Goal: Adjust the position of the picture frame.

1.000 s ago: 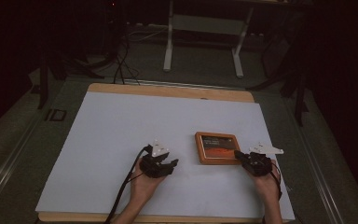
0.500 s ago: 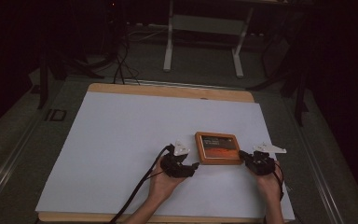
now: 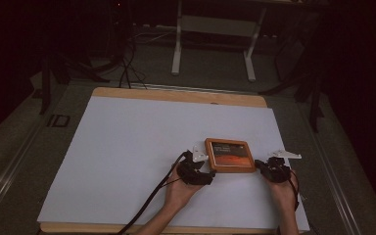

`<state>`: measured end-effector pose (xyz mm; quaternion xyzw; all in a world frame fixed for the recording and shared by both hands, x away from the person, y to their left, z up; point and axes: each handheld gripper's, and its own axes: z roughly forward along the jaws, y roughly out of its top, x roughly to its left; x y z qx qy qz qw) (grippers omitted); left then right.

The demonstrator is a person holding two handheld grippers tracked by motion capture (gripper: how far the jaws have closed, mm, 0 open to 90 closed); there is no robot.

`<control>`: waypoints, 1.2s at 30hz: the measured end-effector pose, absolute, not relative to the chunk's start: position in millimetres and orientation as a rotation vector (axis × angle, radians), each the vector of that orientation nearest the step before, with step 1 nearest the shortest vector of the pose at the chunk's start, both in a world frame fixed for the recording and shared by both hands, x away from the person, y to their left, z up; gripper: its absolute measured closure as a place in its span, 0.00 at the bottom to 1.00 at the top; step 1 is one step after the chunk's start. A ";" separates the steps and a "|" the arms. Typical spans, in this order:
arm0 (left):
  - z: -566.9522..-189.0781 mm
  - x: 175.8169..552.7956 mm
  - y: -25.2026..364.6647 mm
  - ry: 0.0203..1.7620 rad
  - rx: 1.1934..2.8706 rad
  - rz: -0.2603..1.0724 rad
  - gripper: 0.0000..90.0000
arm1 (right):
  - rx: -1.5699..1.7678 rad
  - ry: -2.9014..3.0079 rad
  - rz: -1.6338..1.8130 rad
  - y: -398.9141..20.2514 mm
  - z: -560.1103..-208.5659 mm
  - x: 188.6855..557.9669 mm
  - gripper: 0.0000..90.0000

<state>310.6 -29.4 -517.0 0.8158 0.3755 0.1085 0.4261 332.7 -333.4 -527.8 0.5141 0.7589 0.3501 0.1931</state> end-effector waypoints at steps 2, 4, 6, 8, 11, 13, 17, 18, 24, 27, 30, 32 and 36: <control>-517.1 310.5 -28.5 0.950 2.037 0.277 0.39 | 1.443 2.136 0.991 -333.4 -527.9 331.7 1.00; -517.1 311.0 -26.1 0.965 2.032 0.278 0.40 | 1.439 2.150 1.004 -332.5 -528.0 330.6 1.00; -517.3 312.0 -22.4 0.988 2.020 0.277 0.40 | 1.427 2.166 1.012 -330.2 -528.1 329.4 1.00; -517.6 313.5 -17.3 1.013 2.007 0.276 0.40 | 1.408 2.190 1.018 -327.0 -527.8 328.3 1.00; -517.9 315.9 -8.7 1.055 1.984 0.272 0.40 | 1.367 2.235 1.022 -320.3 -527.3 326.0 1.00; -518.0 316.7 -2.7 1.071 1.969 0.268 0.41 | 1.333 2.260 1.034 -315.6 -526.7 324.7 1.00; -519.4 318.1 3.2 1.088 1.957 0.256 0.41 | 1.267 2.297 1.068 -307.3 -523.0 321.4 1.00; -519.8 318.5 3.4 1.091 1.957 0.258 0.41 | 1.257 2.306 1.072 -305.6 -522.5 321.0 1.00; -524.6 320.0 -2.8 1.104 1.946 0.217 0.41 | 1.218 2.356 1.101 -298.4 -522.8 320.1 1.00; -525.7 323.4 -1.0 1.140 1.918 0.199 0.37 | 1.188 2.378 1.112 -293.8 -522.6 319.1 1.00; -525.0 327.4 3.2 1.171 1.889 0.177 0.35 | 1.172 2.401 1.147 -291.1 -523.0 318.9 1.00; -524.7 329.8 5.9 1.191 1.862 0.155 0.35 | 1.164 2.410 1.150 -289.1 -522.9 318.7 1.00; -525.0 335.8 11.8 1.227 1.811 0.111 0.34 | 1.139 2.431 1.164 -284.9 -523.1 318.0 1.00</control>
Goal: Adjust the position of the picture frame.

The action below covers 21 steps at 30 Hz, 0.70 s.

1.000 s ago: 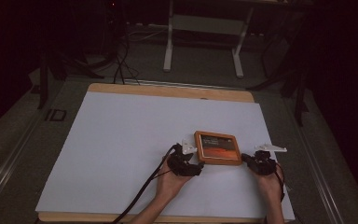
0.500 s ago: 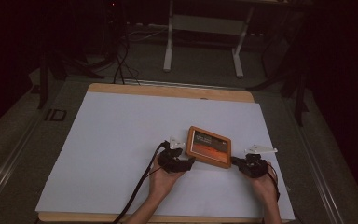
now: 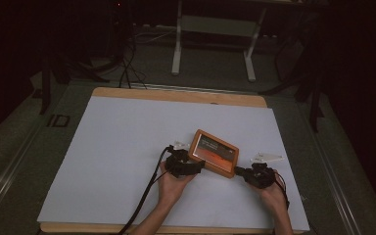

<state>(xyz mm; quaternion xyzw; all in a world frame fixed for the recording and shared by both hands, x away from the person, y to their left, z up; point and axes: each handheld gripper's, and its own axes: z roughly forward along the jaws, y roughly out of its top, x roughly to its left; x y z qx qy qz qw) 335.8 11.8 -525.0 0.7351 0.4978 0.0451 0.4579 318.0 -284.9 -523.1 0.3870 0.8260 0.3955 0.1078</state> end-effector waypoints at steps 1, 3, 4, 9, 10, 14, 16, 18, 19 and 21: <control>-525.1 336.8 12.7 1.230 1.803 0.104 0.34 | 1.132 2.437 1.166 -283.3 -523.1 317.8 1.00; -525.5 339.6 15.1 1.238 1.784 0.092 0.34 | 1.122 2.447 1.169 -281.5 -523.0 317.6 1.00; -525.5 340.8 16.0 1.238 1.781 0.086 0.34 | 1.116 2.452 1.171 -280.6 -523.1 317.6 1.00; -524.9 344.2 18.3 1.239 1.767 0.084 0.34 | 1.099 2.466 1.173 -278.7 -523.3 317.3 1.00; -524.8 344.6 18.8 1.240 1.764 0.083 0.34 | 1.096 2.469 1.172 -278.6 -523.4 317.4 1.00; -523.9 345.8 19.1 1.253 1.759 0.077 0.35 | 1.089 2.475 1.171 -278.2 -523.3 317.3 1.00; -523.8 345.9 19.1 1.254 1.762 0.075 0.36 | 1.086 2.477 1.173 -278.4 -523.3 317.6 1.00; -523.6 345.8 19.3 1.254 1.765 0.076 0.36 | 1.080 2.479 1.171 -278.4 -523.2 318.1 1.00; -523.4 345.6 19.6 1.253 1.767 0.076 0.36 | 1.081 2.476 1.169 -278.3 -523.0 318.5 1.00; -522.6 345.1 20.3 1.252 1.773 0.083 0.36 | 1.080 2.472 1.163 -278.5 -522.1 320.1 0.97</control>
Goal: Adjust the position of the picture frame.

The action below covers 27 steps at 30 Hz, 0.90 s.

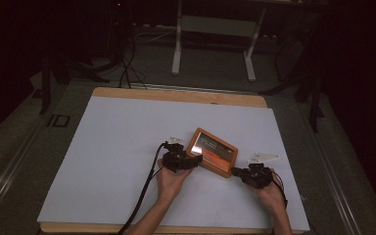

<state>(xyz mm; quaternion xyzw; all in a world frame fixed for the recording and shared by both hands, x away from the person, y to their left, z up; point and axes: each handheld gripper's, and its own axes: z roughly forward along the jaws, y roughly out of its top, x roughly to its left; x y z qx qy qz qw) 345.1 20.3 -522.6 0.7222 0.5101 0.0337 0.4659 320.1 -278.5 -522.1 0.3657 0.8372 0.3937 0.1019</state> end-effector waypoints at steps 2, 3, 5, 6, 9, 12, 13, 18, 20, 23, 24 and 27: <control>-521.4 344.0 20.9 1.248 1.779 0.094 0.37 | 1.081 2.475 1.157 -278.4 -521.6 320.9 0.96; -520.9 343.6 21.6 1.243 1.787 0.100 0.38 | 1.076 2.481 1.147 -278.0 -521.5 320.3 0.96; -519.7 342.5 22.6 1.239 1.800 0.114 0.39 | 1.063 2.494 1.118 -276.5 -521.4 318.2 0.98; -519.2 341.6 22.6 1.240 1.803 0.119 0.40 | 1.060 2.498 1.113 -276.2 -521.5 317.2 0.98; -517.5 336.9 22.3 1.243 1.827 0.161 0.43 | 1.055 2.509 1.101 -275.9 -522.1 315.8 1.00; -517.1 332.8 23.5 1.241 1.844 0.186 0.47 | 1.053 2.517 1.083 -275.9 -522.4 315.1 1.00; -517.5 332.5 24.7 1.240 1.838 0.176 0.47 | 1.054 2.517 1.078 -276.0 -522.7 315.2 1.00; -519.3 333.3 25.9 1.245 1.812 0.138 0.45 | 1.064 2.514 1.066 -276.2 -523.1 315.8 1.00; -519.7 333.7 24.9 1.248 1.807 0.135 0.43 | 1.059 2.518 1.076 -275.7 -522.6 315.2 1.00; -520.2 334.2 25.0 1.252 1.803 0.133 0.43 | 1.042 2.526 1.131 -272.4 -519.0 313.4 1.00; -519.9 334.1 25.4 1.254 1.797 0.135 0.43 | 1.033 2.532 1.147 -270.7 -517.6 312.6 1.00; -518.5 334.0 26.5 1.260 1.786 0.141 0.43 | 0.936 2.622 1.097 -250.3 -522.0 310.9 1.00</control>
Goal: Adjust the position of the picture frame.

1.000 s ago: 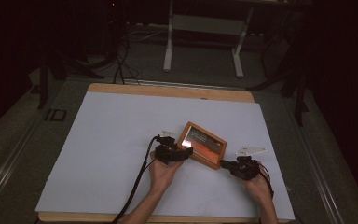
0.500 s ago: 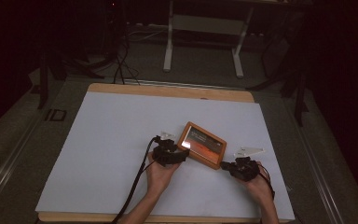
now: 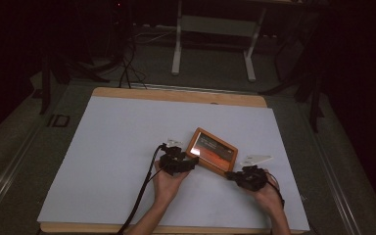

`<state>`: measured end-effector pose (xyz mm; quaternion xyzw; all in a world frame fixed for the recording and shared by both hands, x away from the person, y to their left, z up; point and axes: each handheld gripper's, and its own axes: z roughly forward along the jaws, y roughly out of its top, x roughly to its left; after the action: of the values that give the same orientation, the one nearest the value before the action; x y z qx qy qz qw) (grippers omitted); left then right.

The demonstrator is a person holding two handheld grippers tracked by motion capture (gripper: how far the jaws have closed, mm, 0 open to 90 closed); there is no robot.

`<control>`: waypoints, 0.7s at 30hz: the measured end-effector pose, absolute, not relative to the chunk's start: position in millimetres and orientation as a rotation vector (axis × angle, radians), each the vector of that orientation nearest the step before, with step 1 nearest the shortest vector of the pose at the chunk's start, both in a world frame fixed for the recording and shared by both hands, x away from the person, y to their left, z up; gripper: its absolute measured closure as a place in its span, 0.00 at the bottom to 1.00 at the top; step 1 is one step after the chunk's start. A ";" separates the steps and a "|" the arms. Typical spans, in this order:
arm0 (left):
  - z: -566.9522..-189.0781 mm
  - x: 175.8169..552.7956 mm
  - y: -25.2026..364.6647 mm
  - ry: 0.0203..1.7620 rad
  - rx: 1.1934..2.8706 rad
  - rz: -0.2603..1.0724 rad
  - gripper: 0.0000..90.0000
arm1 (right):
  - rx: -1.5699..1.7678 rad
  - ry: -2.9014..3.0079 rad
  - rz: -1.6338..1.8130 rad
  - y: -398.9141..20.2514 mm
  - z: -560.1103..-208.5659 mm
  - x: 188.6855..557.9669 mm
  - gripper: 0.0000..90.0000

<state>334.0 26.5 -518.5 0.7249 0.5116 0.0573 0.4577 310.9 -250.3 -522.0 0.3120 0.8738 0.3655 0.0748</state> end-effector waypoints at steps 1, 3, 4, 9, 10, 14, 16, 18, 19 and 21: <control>-518.3 334.0 27.0 1.261 1.782 0.140 0.42 | 0.884 2.653 1.012 -237.2 -527.9 310.4 1.00; -518.3 333.7 28.0 1.262 1.784 0.142 0.43 | 0.863 2.643 1.025 -230.1 -525.7 310.8 1.00; -518.3 333.7 28.0 1.262 1.784 0.142 0.43 | 0.863 2.643 1.025 -230.1 -525.7 310.8 1.00; -520.4 333.4 31.1 1.260 1.799 0.147 0.43 | 0.874 2.590 1.099 -240.7 -518.2 312.1 1.00; -520.5 333.3 32.2 1.259 1.801 0.145 0.43 | 0.878 2.577 1.124 -244.2 -515.7 312.9 1.00; -519.7 332.4 33.9 1.252 1.811 0.155 0.43 | 0.941 2.430 1.148 -260.9 -504.2 325.0 0.93; -519.1 332.4 34.5 1.249 1.807 0.152 0.43 | 0.972 2.390 1.140 -264.5 -503.9 329.8 0.92; -519.0 332.2 33.9 1.249 1.805 0.150 0.43 | 1.016 2.338 1.142 -271.4 -505.2 340.8 0.83; -519.1 332.0 33.5 1.248 1.807 0.150 0.43 | 1.042 2.315 1.143 -274.4 -506.2 346.6 0.79; -519.6 331.7 32.5 1.246 1.816 0.150 0.44 | 1.079 2.288 1.168 -279.0 -508.6 357.8 0.72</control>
<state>331.7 32.5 -519.6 0.7345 0.5039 0.0606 0.4505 357.8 -279.0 -508.6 0.3813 0.8082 0.4127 0.1764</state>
